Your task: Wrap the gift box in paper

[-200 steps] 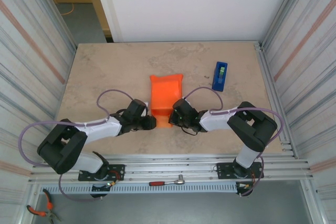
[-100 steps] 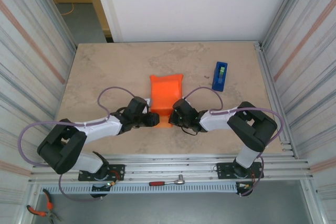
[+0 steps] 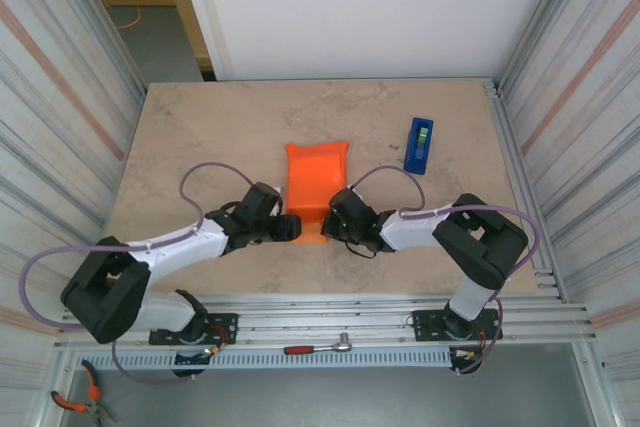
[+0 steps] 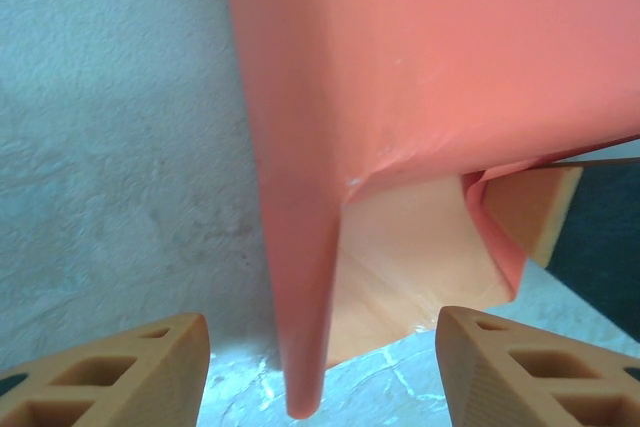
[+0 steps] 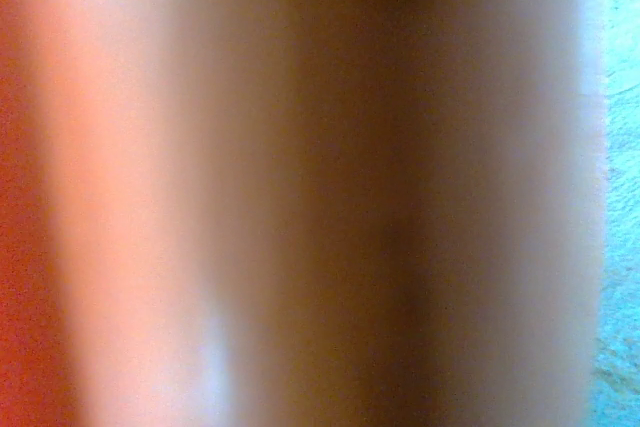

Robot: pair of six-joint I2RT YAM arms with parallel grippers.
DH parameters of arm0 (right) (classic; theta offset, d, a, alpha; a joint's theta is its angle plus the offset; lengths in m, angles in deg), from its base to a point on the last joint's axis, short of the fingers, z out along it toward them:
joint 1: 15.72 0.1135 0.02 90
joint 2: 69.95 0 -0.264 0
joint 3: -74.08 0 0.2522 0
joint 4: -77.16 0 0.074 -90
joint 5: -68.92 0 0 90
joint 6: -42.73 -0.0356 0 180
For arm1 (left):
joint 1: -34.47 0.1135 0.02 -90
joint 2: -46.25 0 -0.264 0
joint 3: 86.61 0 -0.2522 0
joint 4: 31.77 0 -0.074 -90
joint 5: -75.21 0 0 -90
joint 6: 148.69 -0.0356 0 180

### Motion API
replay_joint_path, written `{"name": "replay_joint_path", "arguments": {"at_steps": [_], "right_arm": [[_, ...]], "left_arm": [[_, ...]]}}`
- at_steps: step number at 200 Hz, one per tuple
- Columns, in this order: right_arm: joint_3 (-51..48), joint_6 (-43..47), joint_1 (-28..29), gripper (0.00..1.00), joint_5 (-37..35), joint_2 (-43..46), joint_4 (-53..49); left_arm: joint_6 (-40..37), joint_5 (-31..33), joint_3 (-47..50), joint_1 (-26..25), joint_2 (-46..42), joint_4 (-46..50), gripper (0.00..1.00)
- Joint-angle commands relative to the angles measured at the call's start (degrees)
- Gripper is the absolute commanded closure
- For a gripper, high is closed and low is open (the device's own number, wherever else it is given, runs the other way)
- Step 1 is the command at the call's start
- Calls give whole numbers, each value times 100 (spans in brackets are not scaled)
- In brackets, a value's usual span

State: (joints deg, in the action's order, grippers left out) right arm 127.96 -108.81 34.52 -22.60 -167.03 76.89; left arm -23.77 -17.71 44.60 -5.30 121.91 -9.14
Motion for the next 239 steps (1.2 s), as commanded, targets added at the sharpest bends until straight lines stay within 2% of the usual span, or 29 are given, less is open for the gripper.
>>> {"name": "replay_joint_path", "arguments": {"at_steps": [1,89,121,142,152,163,172,177,180,186,210,224,239], "right_arm": [[-118,-156,39,100,-6,-90,-141],[-123,-154,39,100,-11,-83,-137],[-121,-148,39,100,-6,-74,-140],[-121,-148,39,100,-11,-73,-138],[-114,-148,39,100,-7,-83,-128],[-118,-155,39,100,-6,-83,-128],[-118,-148,39,100,-11,-83,-130],[-127,-148,39,100,-9,-79,-142],[-125,-144,39,100,-11,-80,-138],[-126,-148,39,100,-21,-83,-137],[-110,-148,39,100,-6,-82,-137],[-104,-138,39,100,-6,-77,-143],[-109,-139,39,100,-6,-83,-151]], "left_arm": [[-91,271,-189,-40,96,340,39],[-136,346,-470,-257,631,226,60],[-44,518,-559,-268,764,398,74],[-59,513,-628,-273,853,405,95],[-70,512,-668,-284,893,399,99],[-92,531,-713,-293,920,421,97],[-99,546,-733,-295,916,432,86],[-101,546,-741,-297,909,437,84],[-115,528,-742,-299,909,430,86],[-173,490,-755,-303,900,408,100],[-239,533,-760,-312,783,465,100],[-242,557,-774,-312,661,565,74],[-195,645,-747,-306,474,738,58]]}}
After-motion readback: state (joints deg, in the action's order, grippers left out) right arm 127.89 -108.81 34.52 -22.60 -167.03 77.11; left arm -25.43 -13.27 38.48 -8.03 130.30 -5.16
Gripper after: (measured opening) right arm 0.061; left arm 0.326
